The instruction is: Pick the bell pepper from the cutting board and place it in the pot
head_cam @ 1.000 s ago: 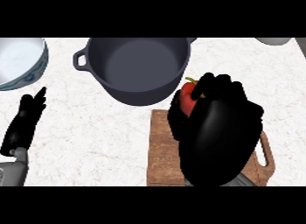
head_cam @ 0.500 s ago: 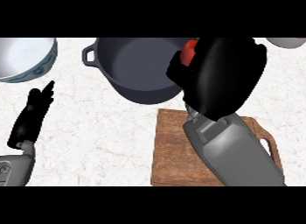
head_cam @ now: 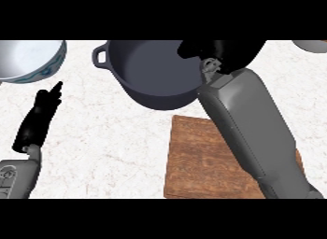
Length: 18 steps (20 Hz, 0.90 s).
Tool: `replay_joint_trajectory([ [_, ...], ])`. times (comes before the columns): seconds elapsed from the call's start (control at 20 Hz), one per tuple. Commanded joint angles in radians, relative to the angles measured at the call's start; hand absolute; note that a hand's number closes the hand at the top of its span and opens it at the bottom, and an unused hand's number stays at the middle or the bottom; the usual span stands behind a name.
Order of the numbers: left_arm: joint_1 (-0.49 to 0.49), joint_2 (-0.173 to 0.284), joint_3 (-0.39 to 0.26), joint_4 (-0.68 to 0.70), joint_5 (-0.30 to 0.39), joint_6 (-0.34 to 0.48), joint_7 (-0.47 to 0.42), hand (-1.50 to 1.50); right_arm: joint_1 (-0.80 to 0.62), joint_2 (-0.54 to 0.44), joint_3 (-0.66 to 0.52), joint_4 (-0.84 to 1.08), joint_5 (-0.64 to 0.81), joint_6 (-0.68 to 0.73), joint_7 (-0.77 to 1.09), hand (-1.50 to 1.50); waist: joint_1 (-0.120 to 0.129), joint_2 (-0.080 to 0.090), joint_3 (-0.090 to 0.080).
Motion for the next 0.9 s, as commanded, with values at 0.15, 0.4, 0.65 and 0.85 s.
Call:
replay_joint_trajectory([
  [0.15,-0.022,-0.017,-0.017,0.015,-0.016,0.01,-0.009,0.0,-0.083,0.011,-0.087,0.191,-0.139,-0.206,0.222,-1.5,0.019,0.007,0.001],
  [0.4,-0.026,-0.031,-0.021,0.02,-0.008,0.007,-0.007,0.0,-0.084,0.011,-0.106,0.185,-0.137,-0.427,0.158,-1.5,0.009,0.003,0.003],
  [0.65,0.0,-0.013,-0.004,0.036,-0.017,0.015,-0.021,0.0,-0.087,0.011,-0.124,0.157,-0.029,-0.613,0.132,-1.5,-0.009,-0.003,0.002],
  [0.85,-0.001,0.007,0.025,0.039,-0.005,0.014,-0.013,0.0,-0.081,0.011,-0.131,0.145,0.069,-0.718,0.157,-1.5,-0.033,-0.014,0.001],
])
